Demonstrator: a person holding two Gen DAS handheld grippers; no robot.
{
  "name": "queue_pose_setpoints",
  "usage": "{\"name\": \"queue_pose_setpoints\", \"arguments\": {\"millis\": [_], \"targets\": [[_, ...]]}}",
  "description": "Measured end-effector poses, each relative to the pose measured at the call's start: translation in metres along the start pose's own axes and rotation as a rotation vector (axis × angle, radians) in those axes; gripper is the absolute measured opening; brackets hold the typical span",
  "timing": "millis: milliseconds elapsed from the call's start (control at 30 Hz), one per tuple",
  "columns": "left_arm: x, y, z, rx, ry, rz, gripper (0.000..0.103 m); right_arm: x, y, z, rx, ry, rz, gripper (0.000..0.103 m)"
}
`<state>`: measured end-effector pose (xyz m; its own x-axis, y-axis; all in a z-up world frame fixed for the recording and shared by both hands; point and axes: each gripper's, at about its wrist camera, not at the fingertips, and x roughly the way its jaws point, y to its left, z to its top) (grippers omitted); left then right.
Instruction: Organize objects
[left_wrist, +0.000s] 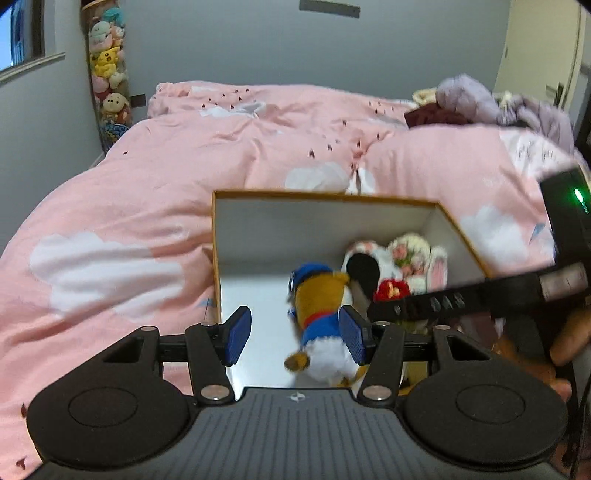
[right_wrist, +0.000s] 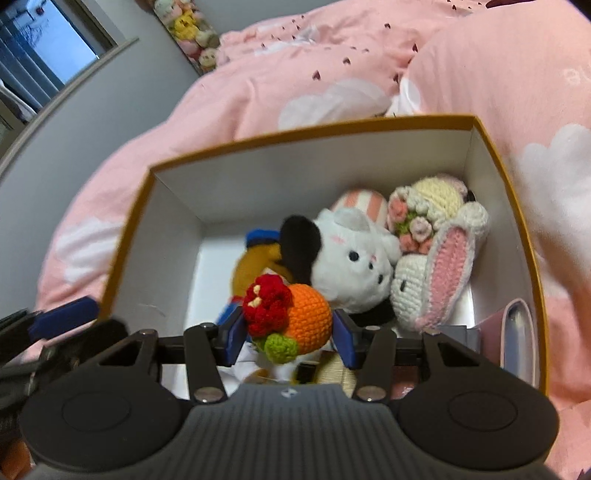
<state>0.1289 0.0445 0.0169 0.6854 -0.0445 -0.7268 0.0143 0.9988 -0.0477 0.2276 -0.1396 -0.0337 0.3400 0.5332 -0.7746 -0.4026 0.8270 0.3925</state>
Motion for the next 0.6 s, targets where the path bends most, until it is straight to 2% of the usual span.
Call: {"name": "queue_pose_setpoints", "arguments": {"millis": [167,300,433,600], "targets": [[0.001,-0.001,-0.012,-0.041,0.035,-0.010,0.062,0.011,0.000,-0.003,0.008,0.018,-0.014,0.053],[-0.003,0.000,-0.019,-0.070,0.033,-0.014,0.062,0.010,0.004,-0.006,-0.011,0.011,-0.027,0.054],[-0.015,-0.001,-0.023,-0.131,0.012,-0.038,0.062,0.003,0.006,-0.006,-0.003,-0.007,-0.011,0.060],[-0.034,-0.007,-0.033,-0.206,-0.031,-0.054,0.062,-0.017,0.015,-0.011,-0.041,-0.049,-0.018,0.060]]}}
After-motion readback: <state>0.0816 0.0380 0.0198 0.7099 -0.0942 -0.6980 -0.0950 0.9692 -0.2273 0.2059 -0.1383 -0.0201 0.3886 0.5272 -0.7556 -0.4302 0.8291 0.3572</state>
